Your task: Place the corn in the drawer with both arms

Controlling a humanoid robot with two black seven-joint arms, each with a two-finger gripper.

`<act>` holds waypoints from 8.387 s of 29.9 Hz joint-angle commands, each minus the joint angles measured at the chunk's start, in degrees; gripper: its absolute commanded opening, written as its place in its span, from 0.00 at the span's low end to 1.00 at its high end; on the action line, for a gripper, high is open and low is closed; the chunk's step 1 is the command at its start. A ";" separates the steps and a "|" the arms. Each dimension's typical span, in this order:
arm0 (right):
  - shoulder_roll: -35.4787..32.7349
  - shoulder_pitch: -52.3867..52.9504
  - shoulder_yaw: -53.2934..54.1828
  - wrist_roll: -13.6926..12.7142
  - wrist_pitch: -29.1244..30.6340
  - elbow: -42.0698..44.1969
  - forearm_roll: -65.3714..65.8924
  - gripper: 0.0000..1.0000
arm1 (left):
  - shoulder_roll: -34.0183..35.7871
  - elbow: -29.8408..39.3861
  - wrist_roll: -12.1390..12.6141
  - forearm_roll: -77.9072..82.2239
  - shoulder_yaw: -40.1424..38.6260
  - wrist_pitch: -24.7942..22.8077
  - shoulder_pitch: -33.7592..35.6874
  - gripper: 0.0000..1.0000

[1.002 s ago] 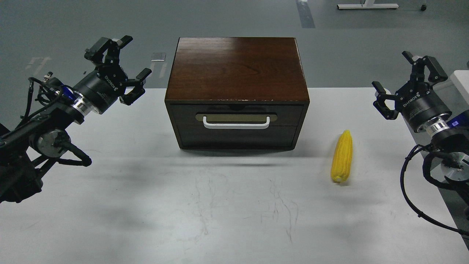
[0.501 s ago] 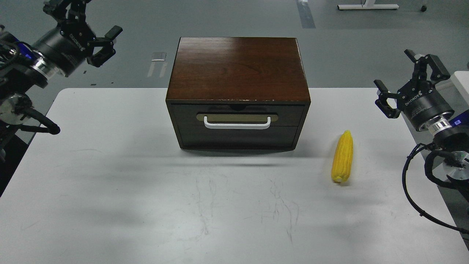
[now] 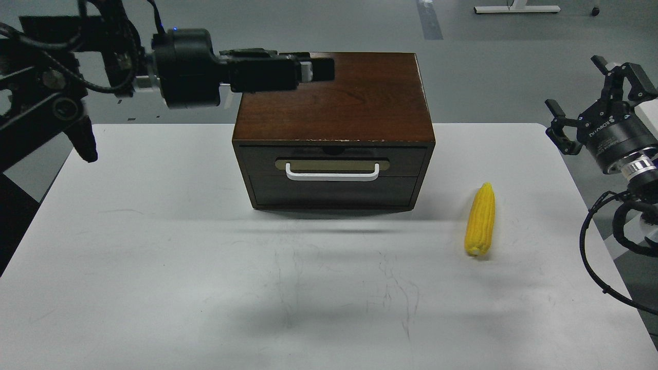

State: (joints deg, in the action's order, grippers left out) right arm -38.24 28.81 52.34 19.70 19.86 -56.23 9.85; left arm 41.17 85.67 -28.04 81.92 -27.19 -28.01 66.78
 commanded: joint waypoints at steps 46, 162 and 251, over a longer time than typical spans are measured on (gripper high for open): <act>-1.22 -1.04 0.57 0.34 0.01 0.25 -0.09 1.00 | -23.76 -18.88 0.04 43.08 31.32 0.01 12.58 0.98; -10.29 29.46 -50.76 -1.24 6.78 -0.82 64.95 1.00 | -6.71 -31.53 0.04 -66.01 -2.60 6.82 -21.61 0.99; 13.98 76.40 -72.64 8.30 0.37 -24.45 101.93 0.00 | -5.39 -31.27 0.04 -65.93 -3.31 6.56 -20.64 0.99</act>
State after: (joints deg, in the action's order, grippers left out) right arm -24.41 106.43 -20.10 27.99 21.69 -81.05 109.82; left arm 35.61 54.42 -28.00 16.00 -30.49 -21.43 46.16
